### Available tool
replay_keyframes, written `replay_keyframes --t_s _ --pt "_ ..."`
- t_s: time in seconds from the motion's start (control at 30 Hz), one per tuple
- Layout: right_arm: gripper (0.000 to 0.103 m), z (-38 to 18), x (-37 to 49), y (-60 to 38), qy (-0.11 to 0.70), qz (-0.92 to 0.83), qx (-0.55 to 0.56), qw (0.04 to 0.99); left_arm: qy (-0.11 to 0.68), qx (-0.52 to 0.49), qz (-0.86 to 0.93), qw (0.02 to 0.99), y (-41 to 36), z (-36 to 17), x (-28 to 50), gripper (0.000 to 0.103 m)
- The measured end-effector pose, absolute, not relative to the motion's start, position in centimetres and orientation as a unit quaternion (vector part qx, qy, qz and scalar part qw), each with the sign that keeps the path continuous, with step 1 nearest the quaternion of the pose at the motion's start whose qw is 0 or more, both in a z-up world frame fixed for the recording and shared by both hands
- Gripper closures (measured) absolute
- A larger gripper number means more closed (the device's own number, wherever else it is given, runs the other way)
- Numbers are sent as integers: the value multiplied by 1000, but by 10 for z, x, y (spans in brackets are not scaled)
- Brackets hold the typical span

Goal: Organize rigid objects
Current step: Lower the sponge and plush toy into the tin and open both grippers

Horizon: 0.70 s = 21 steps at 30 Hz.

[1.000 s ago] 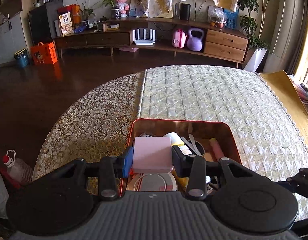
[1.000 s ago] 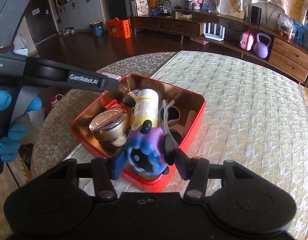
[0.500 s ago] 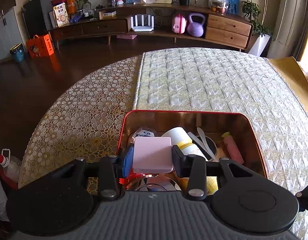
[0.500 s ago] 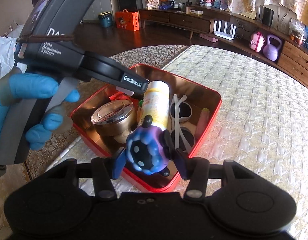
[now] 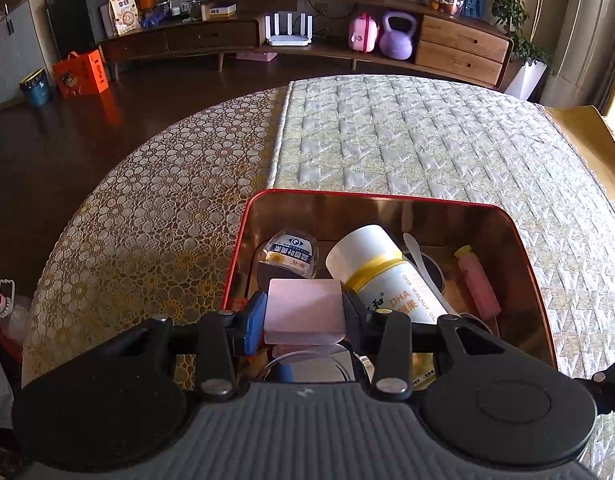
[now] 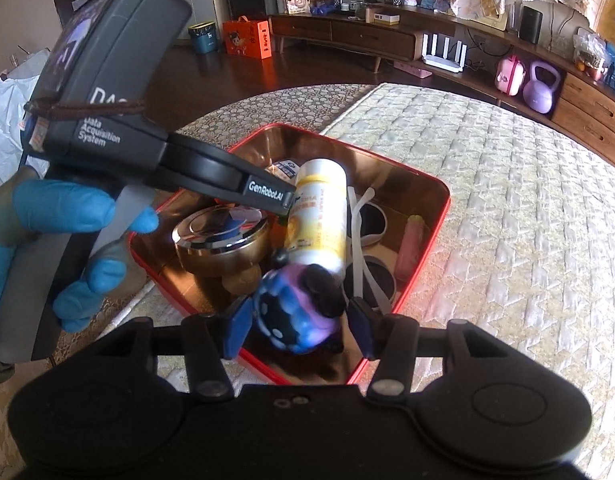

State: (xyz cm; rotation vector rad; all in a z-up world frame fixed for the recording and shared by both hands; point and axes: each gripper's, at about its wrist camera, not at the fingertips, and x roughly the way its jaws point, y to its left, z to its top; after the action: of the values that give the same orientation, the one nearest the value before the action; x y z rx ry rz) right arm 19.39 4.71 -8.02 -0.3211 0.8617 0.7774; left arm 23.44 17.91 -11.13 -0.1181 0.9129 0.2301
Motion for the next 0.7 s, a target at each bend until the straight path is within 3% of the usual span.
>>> replay_keyframes --t_s 0.27,0.5,0.7 --pt "45 -70 184 45 392 368 -154 829 442 -53 112 888 176 -111 230 62" --pt "41 -56 175 36 380 366 -144 837 428 -62 103 896 169 -101 214 41" --pt "37 -43 167 19 362 365 -122 849 413 -57 93 904 159 -82 196 36"
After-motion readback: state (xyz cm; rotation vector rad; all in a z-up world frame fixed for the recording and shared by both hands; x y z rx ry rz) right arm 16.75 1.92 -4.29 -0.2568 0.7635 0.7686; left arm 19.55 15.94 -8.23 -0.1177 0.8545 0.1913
